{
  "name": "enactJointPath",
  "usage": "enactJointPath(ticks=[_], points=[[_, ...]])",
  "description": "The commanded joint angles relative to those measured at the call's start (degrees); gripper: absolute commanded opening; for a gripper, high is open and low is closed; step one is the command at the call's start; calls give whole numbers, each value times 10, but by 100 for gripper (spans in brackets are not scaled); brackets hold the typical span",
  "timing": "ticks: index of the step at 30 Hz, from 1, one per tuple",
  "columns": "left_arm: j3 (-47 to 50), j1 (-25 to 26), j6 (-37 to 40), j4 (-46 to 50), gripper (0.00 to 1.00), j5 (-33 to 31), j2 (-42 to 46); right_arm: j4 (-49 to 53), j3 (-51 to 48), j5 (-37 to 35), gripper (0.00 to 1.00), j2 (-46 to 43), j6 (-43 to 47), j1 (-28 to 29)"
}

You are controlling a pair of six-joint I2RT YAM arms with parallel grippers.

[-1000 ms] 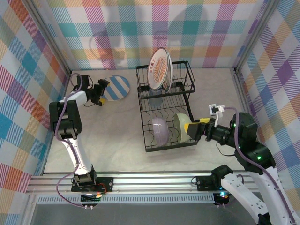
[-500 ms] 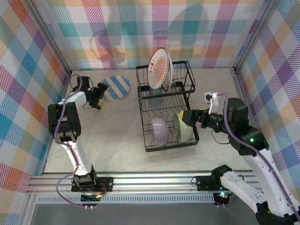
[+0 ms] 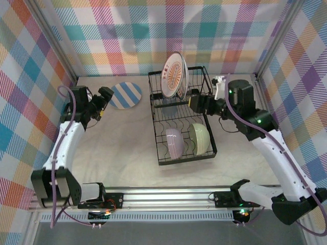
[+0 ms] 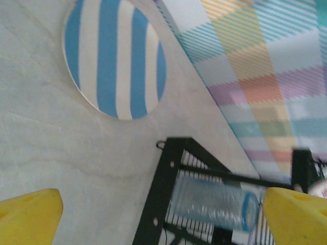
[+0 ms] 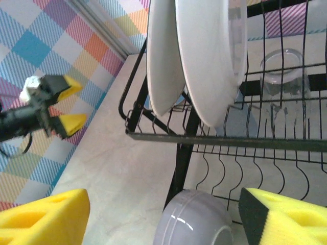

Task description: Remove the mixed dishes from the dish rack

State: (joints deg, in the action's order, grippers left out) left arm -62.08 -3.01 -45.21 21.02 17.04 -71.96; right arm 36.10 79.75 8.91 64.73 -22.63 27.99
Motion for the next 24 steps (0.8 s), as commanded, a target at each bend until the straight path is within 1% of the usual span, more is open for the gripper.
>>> enactJointPath(ticks=[1, 4, 8, 11, 16, 24], points=[[16, 18, 70, 61, 100, 9, 47, 5, 41, -55, 72, 30, 37, 25], [32, 21, 109, 94, 100, 6, 98, 14, 71, -96, 71, 66, 55, 42], [51, 21, 158, 133, 100, 1, 153, 18, 108, -123, 67, 100, 71, 59], [61, 21, 184, 158, 100, -3, 176, 27, 140, -123, 64, 126, 73, 66], [94, 21, 187, 149, 100, -6, 203, 36, 177, -126, 57, 161, 70, 83], [123, 21, 190, 136, 100, 9, 207, 37, 210, -151, 53, 197, 62, 104]])
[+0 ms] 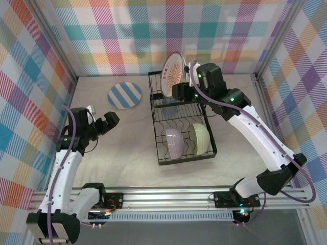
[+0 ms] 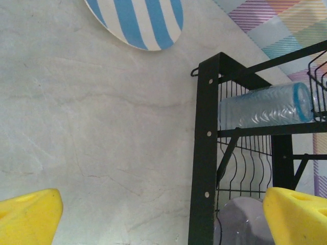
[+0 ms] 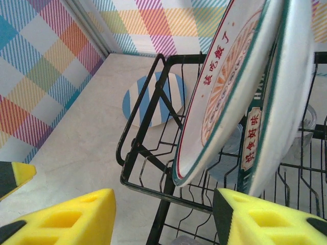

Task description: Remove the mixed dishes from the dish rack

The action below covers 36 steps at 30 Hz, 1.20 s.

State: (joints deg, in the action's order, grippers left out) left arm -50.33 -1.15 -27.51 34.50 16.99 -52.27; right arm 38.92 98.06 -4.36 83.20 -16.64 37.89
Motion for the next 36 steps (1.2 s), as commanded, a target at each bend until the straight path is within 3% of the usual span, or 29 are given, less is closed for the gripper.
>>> enactJointPath(ticks=[1, 36], points=[[6, 3, 13, -1, 100, 11, 11, 11, 33, -22, 53, 19, 1, 6], [20, 3, 7, -21, 100, 27, 16, -21, 58, -56, 51, 60, 21, 46]])
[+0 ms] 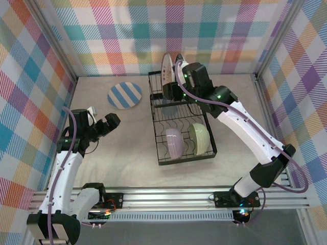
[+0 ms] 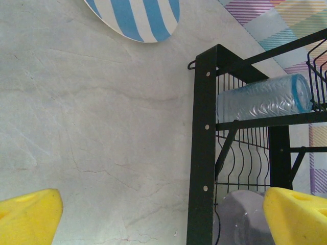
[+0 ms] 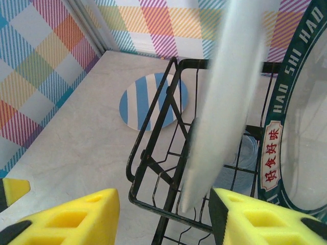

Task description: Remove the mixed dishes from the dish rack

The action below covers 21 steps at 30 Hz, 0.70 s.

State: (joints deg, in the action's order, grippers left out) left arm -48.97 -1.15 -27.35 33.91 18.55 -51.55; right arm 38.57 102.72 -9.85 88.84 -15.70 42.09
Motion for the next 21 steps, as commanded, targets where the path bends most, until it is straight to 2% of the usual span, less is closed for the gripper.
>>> enactJointPath(ticks=[1, 6, 13, 21], points=[[7, 3, 6, -15, 100, 11, 9, -19, 13, 1, 51, 4, 12, 5], [8, 2, 5, -17, 100, 13, 10, -19, 17, -3, 51, 10, 16, 10], [9, 2, 5, -15, 100, 11, 11, -21, 20, -74, 53, 2, 44, 30], [9, 2, 6, -14, 100, 9, 14, -5, 34, -138, 60, -38, 79, 36]])
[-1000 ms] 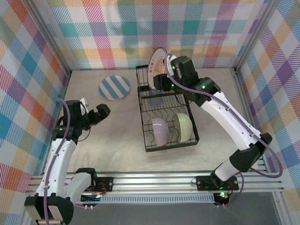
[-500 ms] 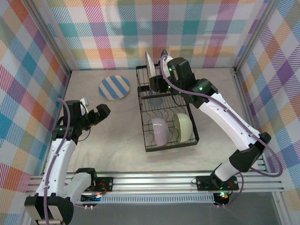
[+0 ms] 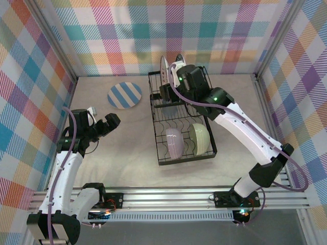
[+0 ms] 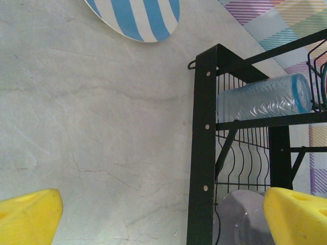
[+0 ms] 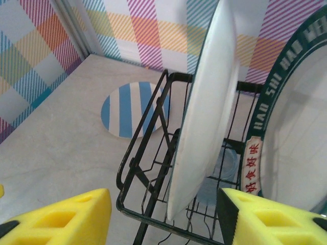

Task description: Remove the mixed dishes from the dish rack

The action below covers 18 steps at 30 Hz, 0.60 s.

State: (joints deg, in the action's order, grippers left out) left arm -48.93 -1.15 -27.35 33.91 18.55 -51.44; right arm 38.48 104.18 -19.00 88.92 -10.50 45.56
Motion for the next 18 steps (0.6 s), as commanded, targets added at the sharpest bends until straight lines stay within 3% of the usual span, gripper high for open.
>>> enactJointPath(ticks=[1, 9, 18], points=[[8, 2, 7, -14, 100, 8, 13, -2, 18, -58, 61, -43, 33, 1], [18, 2, 4, -46, 100, 47, 39, 40, 51, -87, 67, -10, 47, -15], [64, 6, -56, -217, 100, 214, 97, 72, 93, -62, 63, 47, 30, -57]])
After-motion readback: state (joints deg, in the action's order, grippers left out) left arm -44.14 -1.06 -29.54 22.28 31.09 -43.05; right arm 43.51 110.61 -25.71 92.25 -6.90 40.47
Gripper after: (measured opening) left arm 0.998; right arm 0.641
